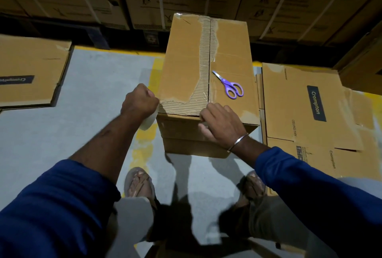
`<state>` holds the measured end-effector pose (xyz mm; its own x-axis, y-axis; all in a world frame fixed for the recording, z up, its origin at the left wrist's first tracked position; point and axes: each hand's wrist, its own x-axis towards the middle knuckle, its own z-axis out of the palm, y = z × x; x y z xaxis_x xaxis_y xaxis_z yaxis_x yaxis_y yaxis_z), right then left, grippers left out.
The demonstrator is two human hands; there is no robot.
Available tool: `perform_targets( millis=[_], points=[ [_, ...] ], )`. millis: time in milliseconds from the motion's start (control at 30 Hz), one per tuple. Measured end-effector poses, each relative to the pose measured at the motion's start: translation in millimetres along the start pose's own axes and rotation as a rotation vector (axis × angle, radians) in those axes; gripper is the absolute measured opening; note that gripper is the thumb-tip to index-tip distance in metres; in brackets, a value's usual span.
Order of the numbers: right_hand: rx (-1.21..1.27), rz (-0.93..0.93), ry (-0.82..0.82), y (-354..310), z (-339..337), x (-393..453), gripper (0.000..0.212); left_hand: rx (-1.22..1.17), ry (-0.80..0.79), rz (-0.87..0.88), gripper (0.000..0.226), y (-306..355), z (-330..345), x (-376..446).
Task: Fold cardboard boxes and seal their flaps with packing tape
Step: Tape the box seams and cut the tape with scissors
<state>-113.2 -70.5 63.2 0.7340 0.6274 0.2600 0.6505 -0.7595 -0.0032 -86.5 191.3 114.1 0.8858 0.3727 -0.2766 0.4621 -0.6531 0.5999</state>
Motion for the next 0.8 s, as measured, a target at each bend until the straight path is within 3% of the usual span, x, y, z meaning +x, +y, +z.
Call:
perform_targets(
  millis=[200, 333, 667, 800],
  points=[
    [-0.027, -0.1, -0.19, -19, 7, 0, 0.009, -0.008, 0.0, -0.008, 0.014, -1, 0, 1],
    [-0.002, 0.009, -0.462, -37, 12, 1, 0.025, -0.01, -0.011, -0.004, 0.015, -2, 0, 2],
    [0.412, 0.207, -0.626, -30, 55, -16, 0.049, -0.059, -0.049, 0.014, 0.015, -3, 0, 0],
    [0.5, 0.18, -0.813, -25, 32, -3, 0.025, -0.021, -0.063, 0.0, 0.011, -3, -9, 1]
  ],
)
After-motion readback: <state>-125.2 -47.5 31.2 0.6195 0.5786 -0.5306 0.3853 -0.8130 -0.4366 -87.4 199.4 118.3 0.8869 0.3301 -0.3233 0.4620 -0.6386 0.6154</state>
